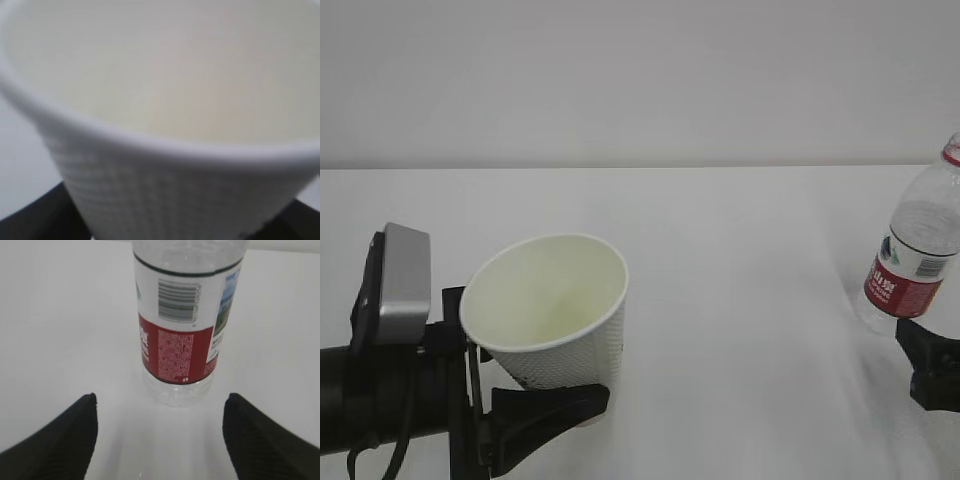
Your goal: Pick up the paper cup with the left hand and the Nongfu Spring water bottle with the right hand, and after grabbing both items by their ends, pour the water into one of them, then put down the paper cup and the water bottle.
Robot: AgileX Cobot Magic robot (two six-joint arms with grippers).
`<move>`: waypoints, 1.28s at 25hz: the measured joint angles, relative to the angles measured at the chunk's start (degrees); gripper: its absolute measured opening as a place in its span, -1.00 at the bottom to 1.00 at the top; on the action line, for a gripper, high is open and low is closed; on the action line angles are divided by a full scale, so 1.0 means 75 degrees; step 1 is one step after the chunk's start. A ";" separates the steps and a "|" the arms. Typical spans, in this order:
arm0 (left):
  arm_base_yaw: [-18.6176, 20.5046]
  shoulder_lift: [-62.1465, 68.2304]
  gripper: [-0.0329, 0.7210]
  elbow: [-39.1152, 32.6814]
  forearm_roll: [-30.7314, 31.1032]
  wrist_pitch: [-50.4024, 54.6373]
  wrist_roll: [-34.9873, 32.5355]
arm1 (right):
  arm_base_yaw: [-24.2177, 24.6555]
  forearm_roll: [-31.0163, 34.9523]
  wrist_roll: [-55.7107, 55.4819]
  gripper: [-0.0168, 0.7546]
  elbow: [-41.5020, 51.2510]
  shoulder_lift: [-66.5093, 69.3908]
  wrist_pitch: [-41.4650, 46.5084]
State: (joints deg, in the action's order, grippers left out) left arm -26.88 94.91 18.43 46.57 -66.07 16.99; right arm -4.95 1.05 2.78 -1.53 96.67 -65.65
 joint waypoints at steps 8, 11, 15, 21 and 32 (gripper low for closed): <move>0.0000 0.0014 0.55 0.0000 0.0018 0.0000 0.0000 | 0.0000 0.0000 0.0000 0.56 -0.0486 0.0186 -0.0015; 0.0000 0.0014 0.55 0.0000 0.0018 0.0000 0.0000 | 0.0000 0.0000 0.0000 0.57 -0.0551 0.0437 -0.0015; 0.0000 0.0014 0.55 0.0000 0.0024 0.0000 0.0000 | 0.0000 0.0000 -0.0252 0.57 -0.0584 0.0553 -0.0015; 0.0000 0.0014 0.54 0.0000 0.0024 0.0000 0.0000 | 0.0000 -0.0075 -0.0371 0.57 -0.0597 0.0553 -0.0015; 0.0000 0.0014 0.53 0.0000 0.0036 0.0000 0.0000 | 0.0000 0.0002 -0.0087 0.57 -0.1214 0.1046 -0.0029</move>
State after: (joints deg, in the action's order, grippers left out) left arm -26.88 95.01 18.43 46.84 -66.07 16.99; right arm -4.95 1.06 2.13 -10.63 104.52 -65.87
